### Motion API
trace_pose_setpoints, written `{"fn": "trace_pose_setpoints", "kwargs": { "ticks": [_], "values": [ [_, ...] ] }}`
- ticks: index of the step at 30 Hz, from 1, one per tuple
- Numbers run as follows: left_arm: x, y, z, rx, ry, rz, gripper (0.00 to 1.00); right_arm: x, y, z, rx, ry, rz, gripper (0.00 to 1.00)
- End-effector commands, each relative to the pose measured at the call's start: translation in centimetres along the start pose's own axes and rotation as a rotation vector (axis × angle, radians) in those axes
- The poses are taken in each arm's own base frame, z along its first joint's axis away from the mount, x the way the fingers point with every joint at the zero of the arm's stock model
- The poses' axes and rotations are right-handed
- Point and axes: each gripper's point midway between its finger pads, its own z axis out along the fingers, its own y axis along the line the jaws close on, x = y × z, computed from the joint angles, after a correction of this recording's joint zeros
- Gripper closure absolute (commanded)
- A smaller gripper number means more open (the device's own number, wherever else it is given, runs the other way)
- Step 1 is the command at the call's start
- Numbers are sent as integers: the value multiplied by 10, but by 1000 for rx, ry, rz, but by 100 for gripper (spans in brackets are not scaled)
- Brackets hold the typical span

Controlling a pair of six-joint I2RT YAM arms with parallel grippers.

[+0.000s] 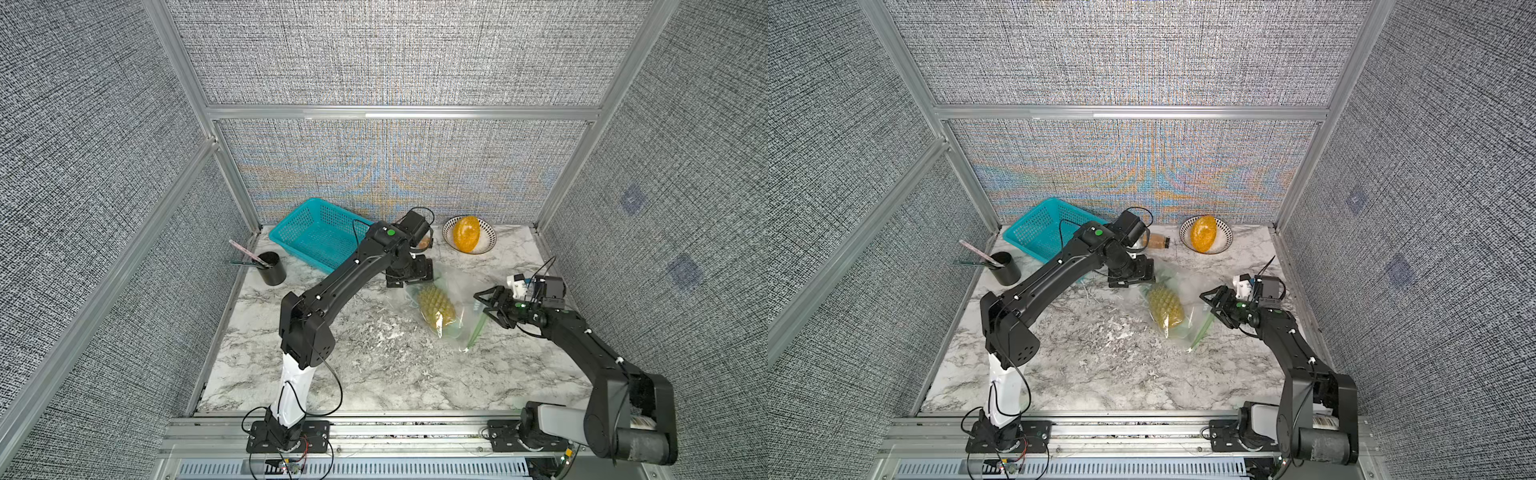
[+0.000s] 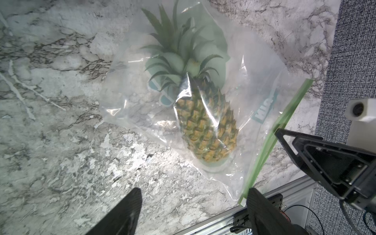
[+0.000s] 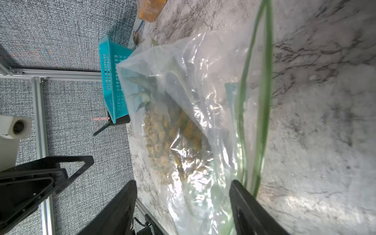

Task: Open the zip-top bag and take out the pineapple
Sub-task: Open the zipper of the food storage bag at the center of the board.

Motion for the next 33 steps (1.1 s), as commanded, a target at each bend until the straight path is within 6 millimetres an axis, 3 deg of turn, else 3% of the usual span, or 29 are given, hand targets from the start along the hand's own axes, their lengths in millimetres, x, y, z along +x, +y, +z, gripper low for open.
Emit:
{"fn": "trace_pose_setpoints", "kwargs": {
  "ticks": [1,11,19,29,33],
  "values": [
    [-5,-8,9,28,11,3,14,-1,-6,2,19,-6,-14,26],
    [-19,-8,76,11,83,-15,16,-8,-6,0,24,-13,-9,25],
    [-16,7,122,10,171,-112,55,-3,2,-9,16,-10,-18,26],
    [-7,30,137,-32,215,-125,67,-1,-1,-11,-4,-23,-4,25],
    [5,43,138,-68,243,-123,85,-5,2,-7,-29,-32,3,25]
  ]
}}
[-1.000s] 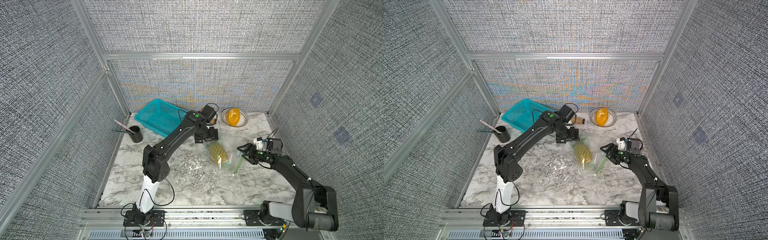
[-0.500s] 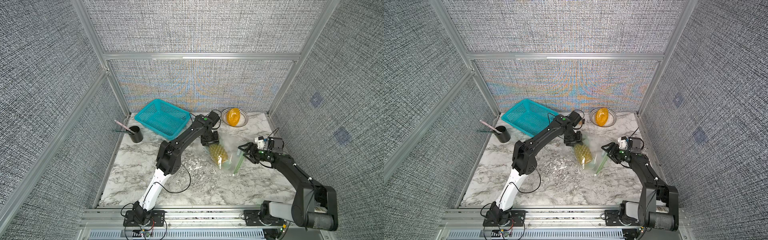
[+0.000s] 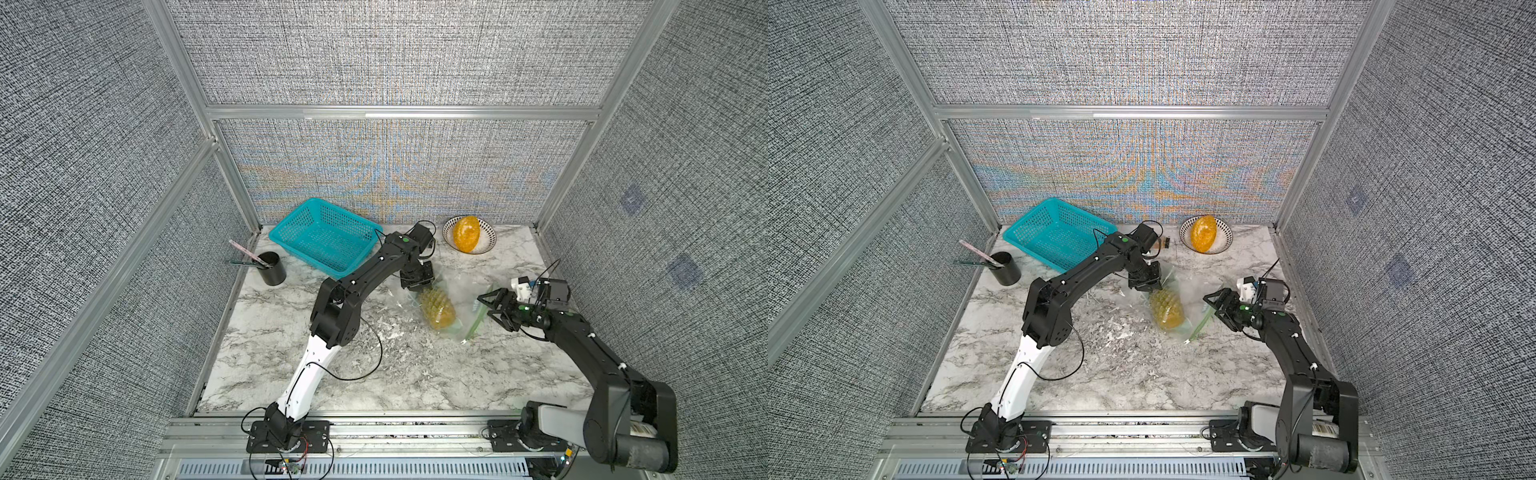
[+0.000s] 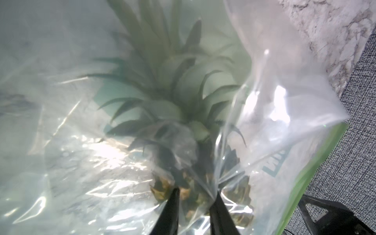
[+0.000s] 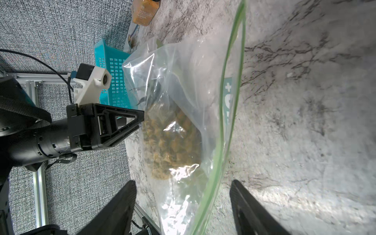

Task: Open the zip-top bag and take out the pineapple
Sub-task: Open the zipper of the food storage bag at the center of the board.

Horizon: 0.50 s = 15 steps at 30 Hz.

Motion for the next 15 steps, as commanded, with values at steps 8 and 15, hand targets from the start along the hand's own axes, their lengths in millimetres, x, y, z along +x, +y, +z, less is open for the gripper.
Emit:
{"fn": "trace_pose_setpoints", "kwargs": {
  "ticks": [8,15],
  "values": [
    [22,34,-11,-137,45,4,99,-10,7,6,-57,-16,-11,25],
    [18,14,-54,-50,-34,-8,99,-9,6,9,-61,-4,-21,25]
  ]
}}
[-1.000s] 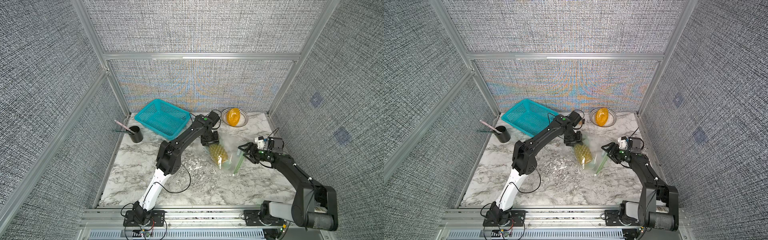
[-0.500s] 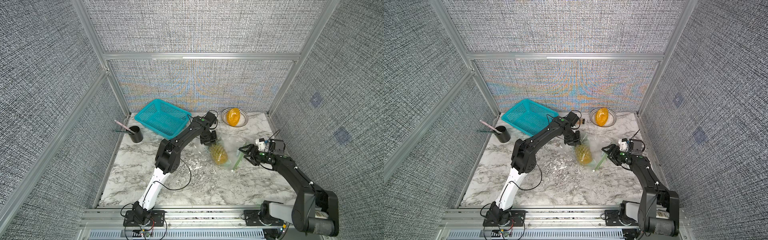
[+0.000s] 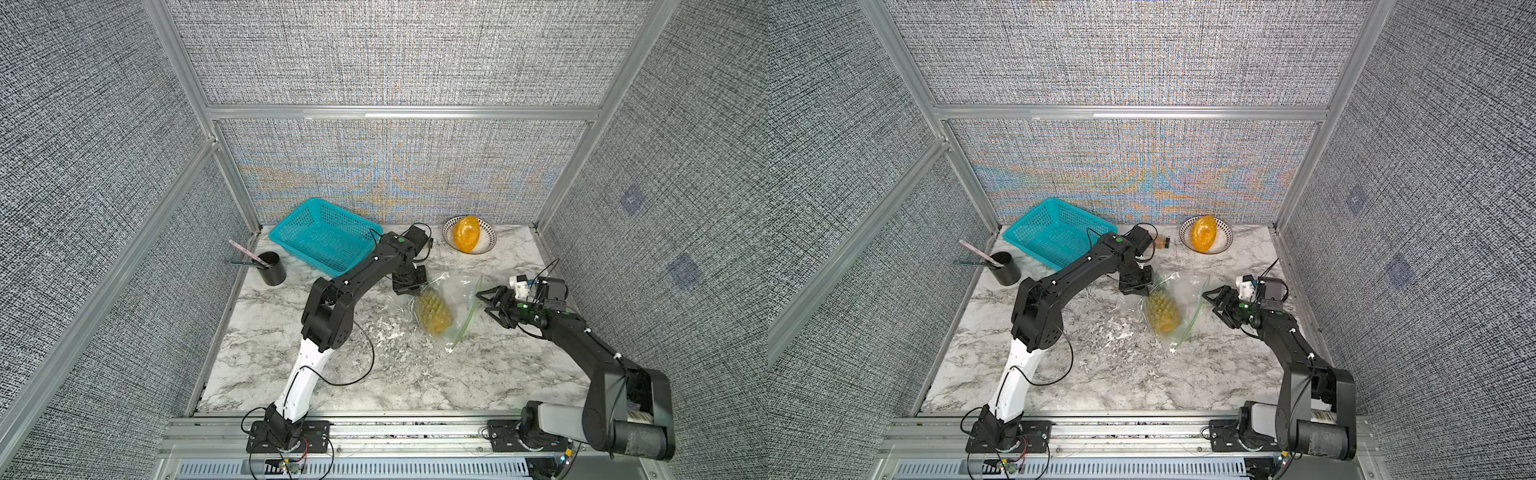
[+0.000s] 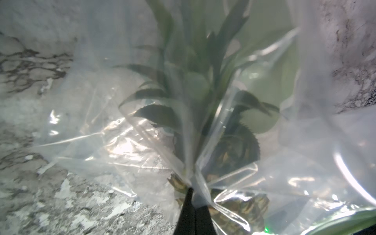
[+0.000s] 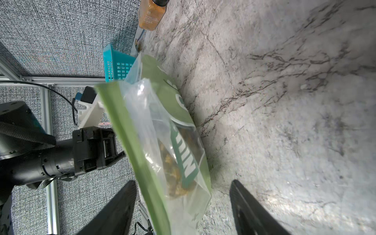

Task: Open the zip-top bag and take out the pineapple
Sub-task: Open the zipper of the food storage bag at the center of the board.

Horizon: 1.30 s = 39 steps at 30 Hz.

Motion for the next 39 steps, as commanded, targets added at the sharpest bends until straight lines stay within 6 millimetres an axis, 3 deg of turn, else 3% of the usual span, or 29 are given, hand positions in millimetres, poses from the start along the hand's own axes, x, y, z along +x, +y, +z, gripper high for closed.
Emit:
{"fn": "trace_pose_setpoints", "kwargs": {
  "ticks": [1,6,12,16,22,31,37,39],
  "values": [
    [-1,-8,-25,39,-42,-13,99,-1,3,1,-20,0,-25,25],
    [-3,-22,-44,112,-75,-26,96,3,1,5,-40,10,-15,25],
    [1,-22,-44,142,-72,-54,96,11,2,10,-55,36,-17,25],
    [6,-16,-45,134,-69,-55,96,14,14,13,-112,45,-30,28],
    [26,7,-29,76,0,-62,96,14,42,20,-184,58,-71,36],
    [55,61,-10,-48,90,-117,100,13,48,49,-193,115,-92,58],
    [65,85,2,-112,114,-107,100,7,70,58,-235,137,-130,81],
    [67,87,6,-120,124,-104,100,11,76,63,-242,157,-145,84]
  ]
}}
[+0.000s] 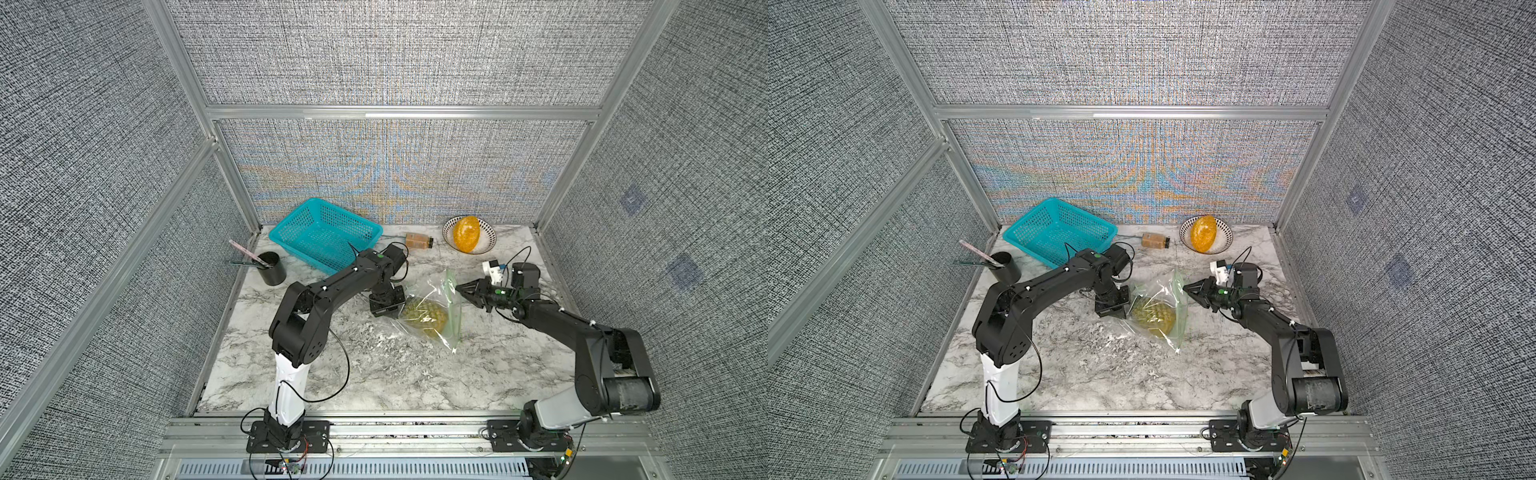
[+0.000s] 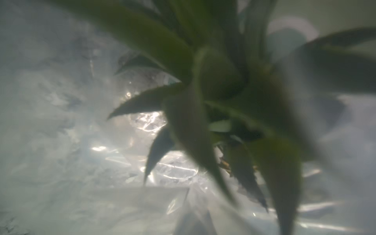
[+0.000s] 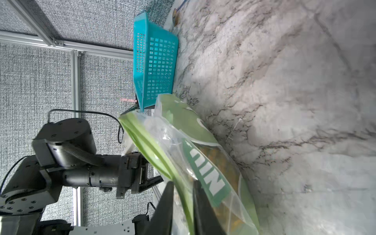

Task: Open the zip-top bag and take out the pineapple
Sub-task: Open the zipper of the food storage bag at the center of the board.

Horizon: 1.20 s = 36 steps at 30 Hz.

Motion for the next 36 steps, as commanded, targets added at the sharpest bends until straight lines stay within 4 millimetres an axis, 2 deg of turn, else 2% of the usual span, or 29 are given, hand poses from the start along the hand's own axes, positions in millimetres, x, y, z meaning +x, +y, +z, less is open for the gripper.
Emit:
{"fn": "trace_pose_setpoints", "kwargs": {
  "ticks": [1,7,13,19,20,24,28,32,36],
  "values": [
    [1,11,4,-44,4,18,100,3,14,9,-35,33,-43,86],
    [3,19,14,-68,28,12,99,17,4,20,23,72,-44,91],
    [5,31,17,-98,30,-3,100,19,-18,13,97,72,-31,92],
    [6,33,11,-105,11,-2,99,17,-33,1,143,71,-33,92],
    [6,33,10,-109,10,-2,98,7,-24,0,135,56,-58,92],
    [5,33,7,-112,1,3,95,-2,-21,-6,142,48,-78,92],
    [1,27,-2,-114,-21,29,87,-6,-14,-8,143,63,-108,92],
    [-2,20,-9,-110,-36,48,85,-7,-6,-13,161,83,-145,78],
    [-2,17,-6,-110,-30,50,85,-9,4,-23,207,93,-189,51]
  ]
}}
